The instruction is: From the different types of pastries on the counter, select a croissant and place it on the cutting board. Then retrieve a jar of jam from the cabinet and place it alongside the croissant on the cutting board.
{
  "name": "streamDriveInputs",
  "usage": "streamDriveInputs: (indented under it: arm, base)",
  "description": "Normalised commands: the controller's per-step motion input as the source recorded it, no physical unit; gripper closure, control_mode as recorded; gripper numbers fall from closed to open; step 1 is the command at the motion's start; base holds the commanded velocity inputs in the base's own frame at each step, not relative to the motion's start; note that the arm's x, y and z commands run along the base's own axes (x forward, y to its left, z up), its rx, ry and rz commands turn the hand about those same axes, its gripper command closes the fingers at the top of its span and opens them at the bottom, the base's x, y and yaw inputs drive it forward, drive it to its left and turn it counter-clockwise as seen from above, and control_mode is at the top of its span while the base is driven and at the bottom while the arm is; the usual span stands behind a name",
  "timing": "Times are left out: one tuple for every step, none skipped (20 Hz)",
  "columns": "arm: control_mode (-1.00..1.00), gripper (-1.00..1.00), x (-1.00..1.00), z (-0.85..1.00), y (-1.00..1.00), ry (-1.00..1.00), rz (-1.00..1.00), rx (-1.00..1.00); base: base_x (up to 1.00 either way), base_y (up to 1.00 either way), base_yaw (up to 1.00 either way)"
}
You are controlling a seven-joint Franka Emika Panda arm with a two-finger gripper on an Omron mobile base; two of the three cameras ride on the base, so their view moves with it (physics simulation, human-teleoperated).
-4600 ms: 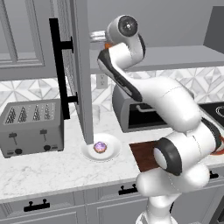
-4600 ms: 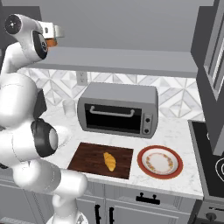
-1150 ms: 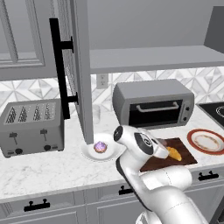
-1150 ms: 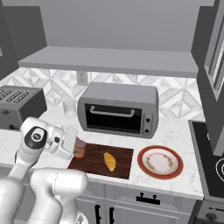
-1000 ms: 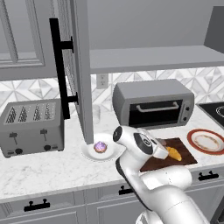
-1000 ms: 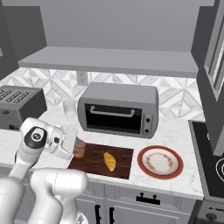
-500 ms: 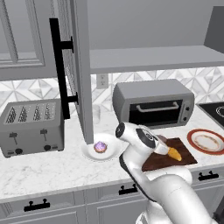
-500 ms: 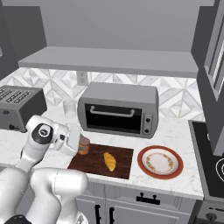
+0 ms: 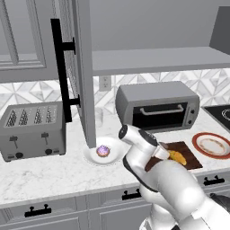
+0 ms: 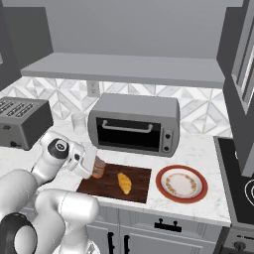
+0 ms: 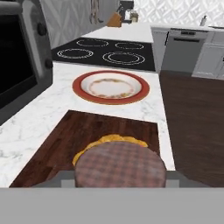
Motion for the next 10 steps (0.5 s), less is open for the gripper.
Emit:
streamDriveInputs:
  arm:
    - [-1.00,-1.00,0.04,-0.49,0.00,0.00,0.00,0.00]
    - [-1.00,-1.00,0.00,-0.48,-0.03,0.00,0.00,0.00]
    - [-1.00,-1.00,0.00,-0.48,-0.15,0.00,0.00,0.02]
    - [-1.00,-1.00,0.00,-0.52,-0.19,0.00,0.00,0.03]
    - [-1.00,-1.00,0.00,-0.51,-0.21,-0.01,0.00,0.03]
    - [-1.00,-1.00,0.00,-0.49,-0.20,-0.01,0.00,0.03]
    - [-1.00,-1.00,0.00,-0.48,-0.21,-0.02,0.00,0.03]
    - [-1.00,-1.00,0.00,-0.44,-0.24,-0.03,0.00,0.03]
    - [-1.00,-1.00,0.00,-0.36,-0.24,-0.04,0.00,0.04]
    - [-1.00,-1.00,0.00,-0.22,-0.24,-0.06,0.00,0.03]
  base:
    - [0.00,0.00,0.00]
    - [0.00,0.00,0.00]
    - [0.00,0.00,0.00]
    - [0.00,0.00,0.00]
    - [0.00,0.00,0.00]
    - [0.00,0.00,0.00]
    - [0.00,0.00,0.00]
    - [0.00,0.00,0.00]
    - [0.00,0.00,0.00]
    - [0.00,0.00,0.00]
